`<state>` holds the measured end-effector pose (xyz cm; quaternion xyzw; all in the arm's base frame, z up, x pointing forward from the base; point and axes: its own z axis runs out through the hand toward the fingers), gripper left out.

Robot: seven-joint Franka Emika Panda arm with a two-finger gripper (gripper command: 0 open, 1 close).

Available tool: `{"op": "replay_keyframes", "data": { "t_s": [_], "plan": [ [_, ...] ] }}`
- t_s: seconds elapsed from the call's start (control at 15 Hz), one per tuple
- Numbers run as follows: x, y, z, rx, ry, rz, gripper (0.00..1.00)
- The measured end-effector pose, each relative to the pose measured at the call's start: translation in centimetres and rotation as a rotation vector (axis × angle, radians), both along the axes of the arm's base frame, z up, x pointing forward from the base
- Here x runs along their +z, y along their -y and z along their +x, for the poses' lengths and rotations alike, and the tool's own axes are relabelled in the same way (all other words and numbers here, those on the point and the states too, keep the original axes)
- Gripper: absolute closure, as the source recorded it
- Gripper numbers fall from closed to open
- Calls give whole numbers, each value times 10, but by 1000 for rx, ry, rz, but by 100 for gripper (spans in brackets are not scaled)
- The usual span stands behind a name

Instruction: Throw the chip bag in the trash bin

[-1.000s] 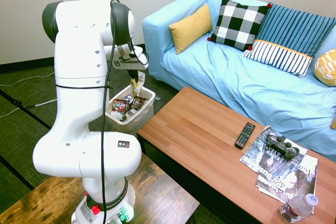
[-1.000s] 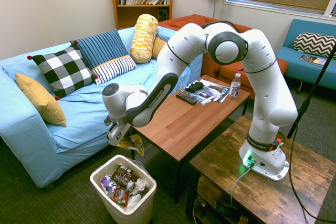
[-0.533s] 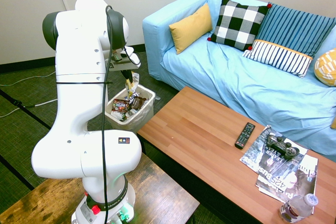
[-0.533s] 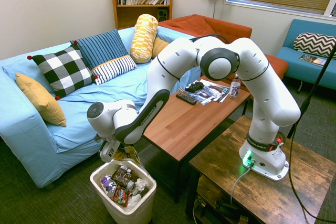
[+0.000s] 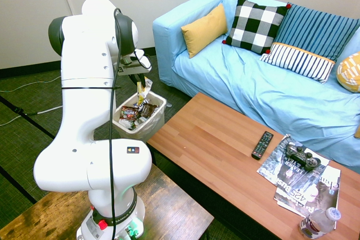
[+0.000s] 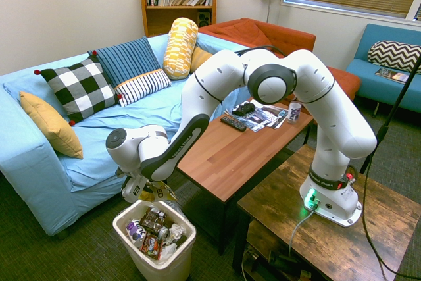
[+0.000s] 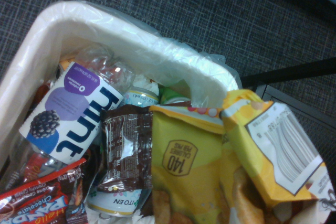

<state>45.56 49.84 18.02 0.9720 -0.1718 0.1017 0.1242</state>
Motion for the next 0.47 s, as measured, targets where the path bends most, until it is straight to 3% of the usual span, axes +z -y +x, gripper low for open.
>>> {"op": "replay_keyframes", "data": {
  "t_s": [0.47],
  "plan": [
    [1,3,5,1,-1,0,0]
  ]
}}
